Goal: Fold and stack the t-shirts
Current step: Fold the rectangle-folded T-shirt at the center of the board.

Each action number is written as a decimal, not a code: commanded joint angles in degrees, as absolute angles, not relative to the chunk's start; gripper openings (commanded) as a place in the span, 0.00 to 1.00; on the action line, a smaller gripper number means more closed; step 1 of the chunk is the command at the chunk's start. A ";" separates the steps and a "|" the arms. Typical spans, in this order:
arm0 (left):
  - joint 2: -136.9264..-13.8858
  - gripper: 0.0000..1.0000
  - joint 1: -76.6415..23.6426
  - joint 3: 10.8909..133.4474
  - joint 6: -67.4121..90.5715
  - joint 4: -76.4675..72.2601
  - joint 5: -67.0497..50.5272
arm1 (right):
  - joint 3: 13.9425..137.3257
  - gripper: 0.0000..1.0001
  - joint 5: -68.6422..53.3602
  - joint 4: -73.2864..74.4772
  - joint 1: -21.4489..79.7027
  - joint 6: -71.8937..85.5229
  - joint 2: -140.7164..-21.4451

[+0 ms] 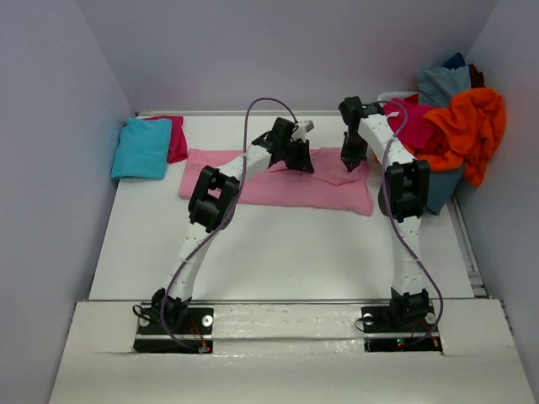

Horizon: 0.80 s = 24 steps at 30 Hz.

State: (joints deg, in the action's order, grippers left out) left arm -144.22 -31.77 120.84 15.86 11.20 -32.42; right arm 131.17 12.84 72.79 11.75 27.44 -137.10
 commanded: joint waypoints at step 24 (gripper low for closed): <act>-133.60 0.05 -31.90 119.18 11.60 4.92 -29.36 | 138.42 0.07 17.57 72.60 12.04 29.79 -137.37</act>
State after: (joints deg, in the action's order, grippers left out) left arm -141.51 -31.77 120.18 13.56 8.36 -31.55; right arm 134.17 14.74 72.44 11.75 28.56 -137.01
